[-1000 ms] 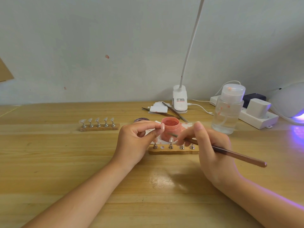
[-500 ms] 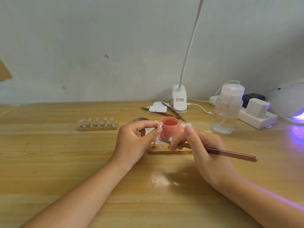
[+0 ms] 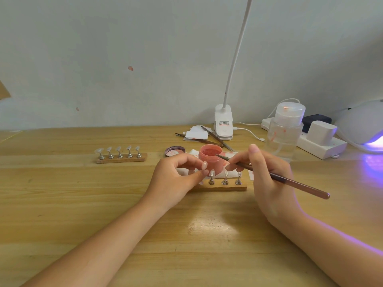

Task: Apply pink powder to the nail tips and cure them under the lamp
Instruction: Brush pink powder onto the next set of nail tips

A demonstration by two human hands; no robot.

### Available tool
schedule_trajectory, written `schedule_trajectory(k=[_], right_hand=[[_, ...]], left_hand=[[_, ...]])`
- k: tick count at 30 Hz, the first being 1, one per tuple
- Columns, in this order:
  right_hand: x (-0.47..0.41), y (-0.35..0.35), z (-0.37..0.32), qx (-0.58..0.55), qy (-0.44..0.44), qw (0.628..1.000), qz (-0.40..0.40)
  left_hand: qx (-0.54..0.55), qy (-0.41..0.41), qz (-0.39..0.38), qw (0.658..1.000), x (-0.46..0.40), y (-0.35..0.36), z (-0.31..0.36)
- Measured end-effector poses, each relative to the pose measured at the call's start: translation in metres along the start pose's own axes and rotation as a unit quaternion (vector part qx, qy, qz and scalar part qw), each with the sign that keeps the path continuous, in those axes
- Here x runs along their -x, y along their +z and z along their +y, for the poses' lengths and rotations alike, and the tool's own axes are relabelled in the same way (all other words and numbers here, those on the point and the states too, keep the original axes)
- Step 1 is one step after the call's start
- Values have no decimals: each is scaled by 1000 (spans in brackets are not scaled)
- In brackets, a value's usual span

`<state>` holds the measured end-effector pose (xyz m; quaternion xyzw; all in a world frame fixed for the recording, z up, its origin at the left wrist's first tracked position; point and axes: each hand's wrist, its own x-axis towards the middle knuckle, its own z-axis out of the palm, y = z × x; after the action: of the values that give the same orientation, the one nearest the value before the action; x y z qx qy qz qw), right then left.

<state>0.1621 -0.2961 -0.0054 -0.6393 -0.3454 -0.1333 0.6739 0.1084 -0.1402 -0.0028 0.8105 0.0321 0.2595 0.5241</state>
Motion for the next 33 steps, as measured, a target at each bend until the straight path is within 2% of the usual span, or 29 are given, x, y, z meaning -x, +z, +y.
schedule_trajectory(k=[11, 27, 33], right_hand=[[0, 0, 0, 5, 5, 1000, 2], [-1, 0, 1, 42, -7, 999, -9], [-2, -1, -1, 68, -27, 997, -37]], left_hand=[[-10, -35, -53, 998, 0, 0, -2], [-16, -15, -46, 999, -3, 0, -9], [-30, -19, -88, 995, -5, -8, -9]])
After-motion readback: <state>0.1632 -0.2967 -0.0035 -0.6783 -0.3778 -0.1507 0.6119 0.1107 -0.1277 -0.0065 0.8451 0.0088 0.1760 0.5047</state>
